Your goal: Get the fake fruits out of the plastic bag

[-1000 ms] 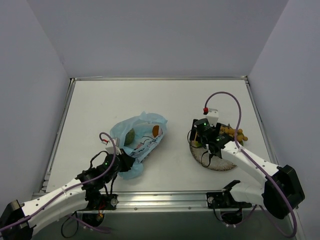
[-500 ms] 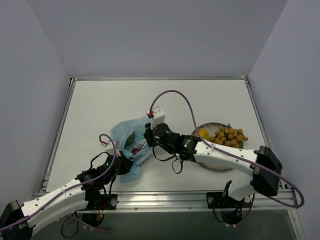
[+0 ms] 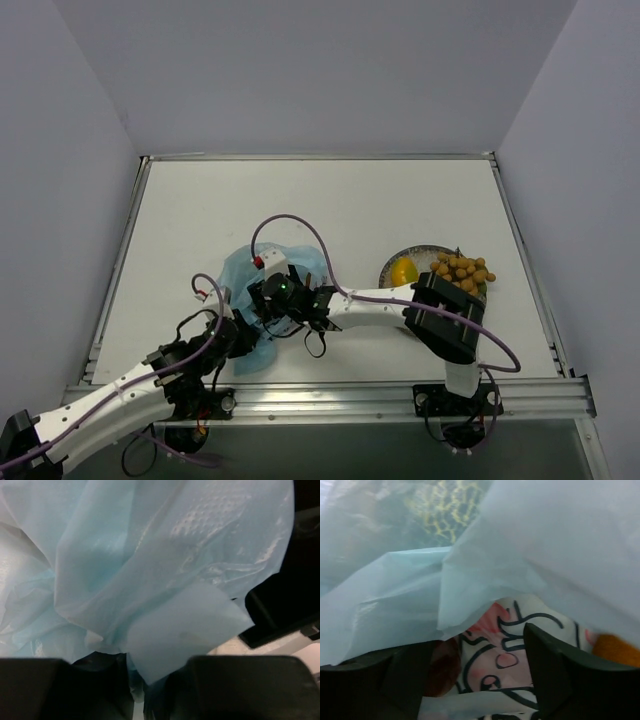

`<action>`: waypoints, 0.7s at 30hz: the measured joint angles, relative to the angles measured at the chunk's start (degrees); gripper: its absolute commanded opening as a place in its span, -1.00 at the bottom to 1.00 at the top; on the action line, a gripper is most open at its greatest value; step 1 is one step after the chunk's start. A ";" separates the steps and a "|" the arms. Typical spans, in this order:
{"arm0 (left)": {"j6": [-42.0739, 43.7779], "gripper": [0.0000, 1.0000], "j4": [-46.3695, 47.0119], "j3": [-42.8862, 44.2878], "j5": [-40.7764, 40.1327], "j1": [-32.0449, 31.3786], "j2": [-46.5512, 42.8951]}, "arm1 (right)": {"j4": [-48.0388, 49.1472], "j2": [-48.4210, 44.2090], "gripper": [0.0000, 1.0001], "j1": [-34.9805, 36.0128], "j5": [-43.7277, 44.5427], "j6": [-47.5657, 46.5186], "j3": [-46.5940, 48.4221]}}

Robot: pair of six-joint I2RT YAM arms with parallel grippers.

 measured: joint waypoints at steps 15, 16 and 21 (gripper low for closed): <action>-2.67 -0.95 -7.85 0.26 -1.64 -0.15 -3.41 | 3.34 -0.35 0.70 2.21 -2.40 3.82 -1.03; -3.04 -0.95 -8.33 0.55 -1.66 -0.15 -2.84 | 3.43 -0.24 0.70 2.51 -2.64 4.39 -1.03; -3.61 -0.95 -9.35 1.46 -1.79 -0.15 -1.27 | 4.87 1.38 0.70 3.34 -3.93 6.38 -1.05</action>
